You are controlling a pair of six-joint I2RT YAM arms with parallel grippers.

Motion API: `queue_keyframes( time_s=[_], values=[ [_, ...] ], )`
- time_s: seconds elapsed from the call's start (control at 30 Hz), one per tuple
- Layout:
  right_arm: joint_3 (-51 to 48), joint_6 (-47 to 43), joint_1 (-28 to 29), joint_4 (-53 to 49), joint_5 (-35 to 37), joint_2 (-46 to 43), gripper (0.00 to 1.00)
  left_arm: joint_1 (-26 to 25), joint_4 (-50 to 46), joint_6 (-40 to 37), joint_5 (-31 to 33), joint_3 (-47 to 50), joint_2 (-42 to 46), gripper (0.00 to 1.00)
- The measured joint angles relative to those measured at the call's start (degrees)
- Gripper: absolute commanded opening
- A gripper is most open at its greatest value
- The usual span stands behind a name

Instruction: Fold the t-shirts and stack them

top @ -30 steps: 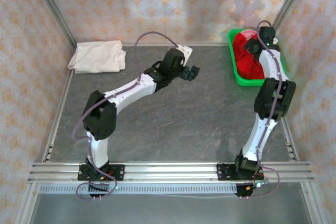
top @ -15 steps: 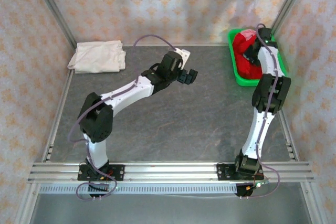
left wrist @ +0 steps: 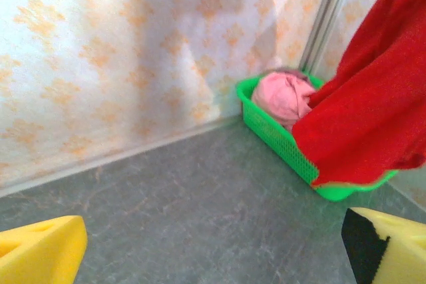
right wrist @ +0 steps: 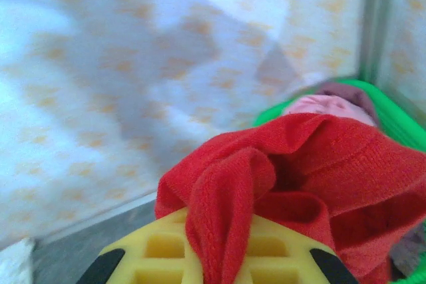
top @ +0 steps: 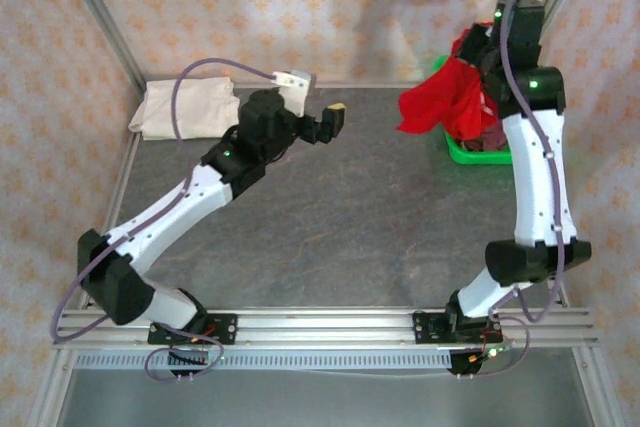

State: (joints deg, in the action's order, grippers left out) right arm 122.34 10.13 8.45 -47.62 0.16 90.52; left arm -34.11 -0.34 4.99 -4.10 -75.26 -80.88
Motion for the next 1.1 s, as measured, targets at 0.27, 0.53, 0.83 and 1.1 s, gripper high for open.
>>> queue_keyframes(
  time_s=[0.27, 0.53, 0.83, 1.1],
  values=[
    [-10.8, -2.08, 19.89, 7.8, 1.79, -11.63, 0.0, 3.56, 3.1, 0.09, 0.07, 12.66, 12.2, 1.0],
    [-21.75, 0.22, 24.83, 16.24, -3.85, -10.93, 0.0, 7.17, 3.19, 0.09, 1.42, 20.85, 20.44, 1.0],
    [-23.61, 7.72, 20.59, 22.93, -15.21, 3.37, 0.56, 7.28, 5.38, -0.02, 1.62, 29.27, 16.31, 1.0],
    [-30.64, 13.49, 9.01, 25.14, -15.37, 12.94, 0.68, 7.52, 5.38, -0.37, -2.36, 30.58, 3.72, 0.95]
  ],
)
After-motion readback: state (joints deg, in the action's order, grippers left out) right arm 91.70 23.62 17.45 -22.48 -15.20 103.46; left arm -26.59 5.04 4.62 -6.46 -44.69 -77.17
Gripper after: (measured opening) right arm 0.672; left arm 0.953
